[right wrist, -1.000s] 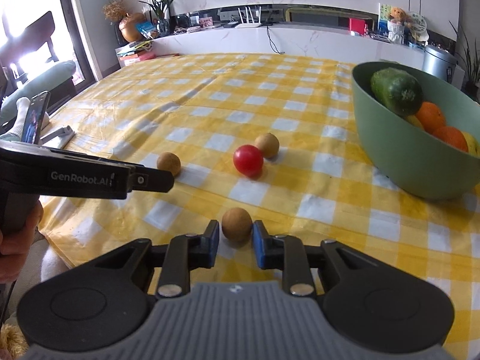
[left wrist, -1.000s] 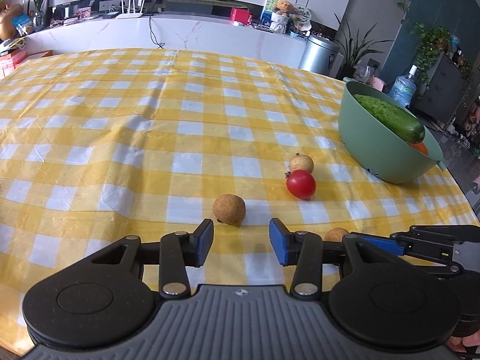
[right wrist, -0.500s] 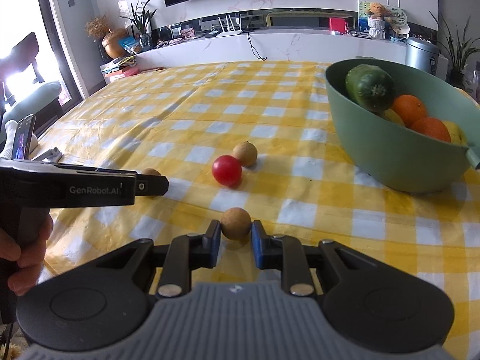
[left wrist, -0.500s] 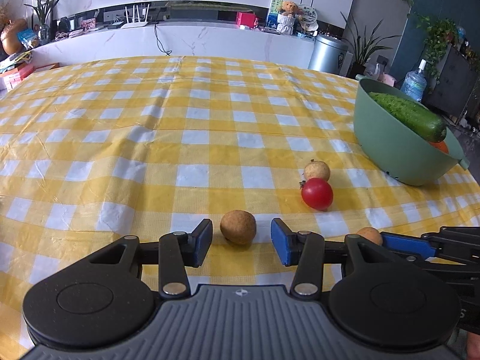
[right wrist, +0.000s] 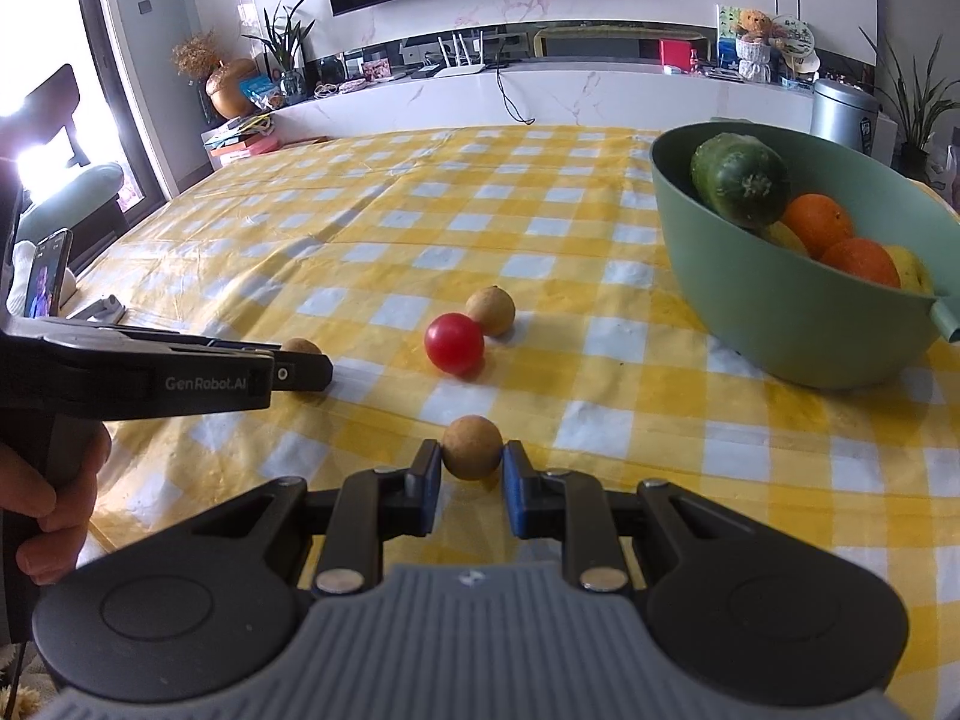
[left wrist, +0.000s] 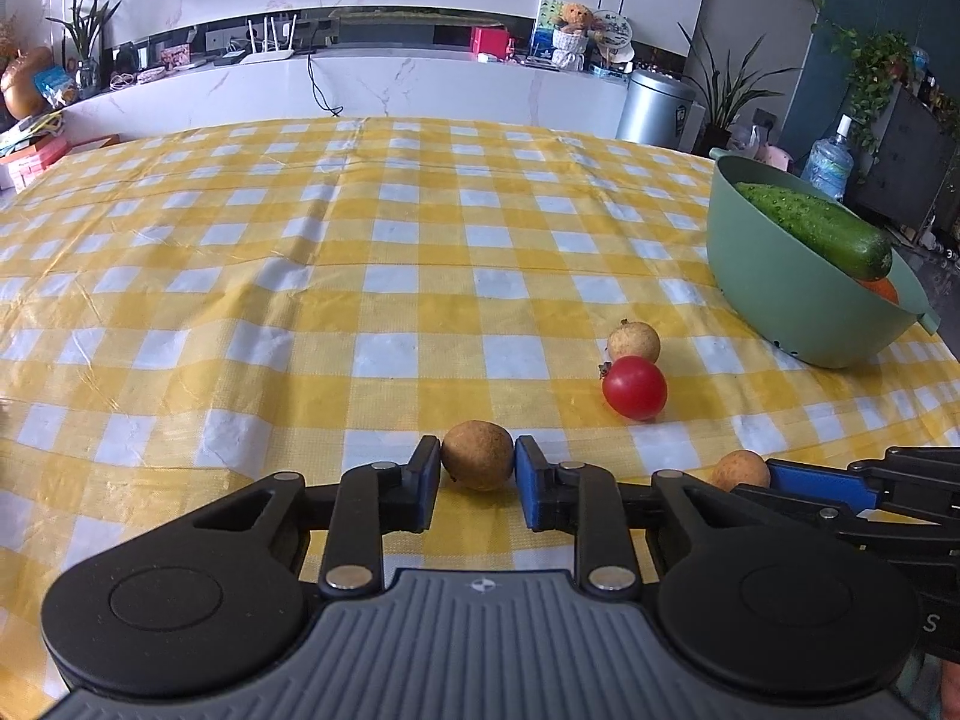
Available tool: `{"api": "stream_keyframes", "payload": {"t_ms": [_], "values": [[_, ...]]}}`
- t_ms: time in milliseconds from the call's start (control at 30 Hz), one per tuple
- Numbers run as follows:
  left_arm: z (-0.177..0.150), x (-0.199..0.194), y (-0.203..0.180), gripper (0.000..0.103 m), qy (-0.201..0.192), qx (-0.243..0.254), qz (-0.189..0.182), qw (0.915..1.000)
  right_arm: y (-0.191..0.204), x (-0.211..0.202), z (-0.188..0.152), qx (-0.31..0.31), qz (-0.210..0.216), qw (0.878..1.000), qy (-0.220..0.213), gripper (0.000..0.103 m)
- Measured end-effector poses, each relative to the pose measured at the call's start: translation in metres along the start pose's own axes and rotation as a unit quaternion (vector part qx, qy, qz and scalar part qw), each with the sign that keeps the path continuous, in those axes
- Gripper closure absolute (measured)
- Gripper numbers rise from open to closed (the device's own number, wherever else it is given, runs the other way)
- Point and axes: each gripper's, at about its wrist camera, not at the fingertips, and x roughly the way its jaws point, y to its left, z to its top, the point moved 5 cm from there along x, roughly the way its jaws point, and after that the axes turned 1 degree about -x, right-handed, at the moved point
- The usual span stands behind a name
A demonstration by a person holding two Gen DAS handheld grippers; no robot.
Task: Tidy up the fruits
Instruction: 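Carry both kiwis over the green colander and lower them in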
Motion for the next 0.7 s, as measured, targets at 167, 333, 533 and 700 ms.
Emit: {"api": "stream_keyframes", "payload": {"t_ms": [167,333,533,700], "values": [[0.004,-0.015,-0.009,0.074,-0.013,0.004,-0.006,0.9999,-0.002,-0.007,0.001,0.005,0.001,1.000,-0.011,0.085],[0.010,-0.031,-0.026,0.074,-0.026,0.017,-0.017,0.9994,-0.004,-0.020,0.004,0.010,-0.003,0.999,-0.035,0.085],[0.019,-0.050,-0.051,0.074,-0.045,0.035,-0.034,0.9978,-0.015,-0.043,0.010,0.019,-0.022,0.997,-0.067,0.085],[0.027,-0.062,-0.072,0.074,-0.058,0.047,-0.048,0.9961,-0.031,-0.063,0.016,0.034,-0.045,0.995,-0.088,0.085]]}}
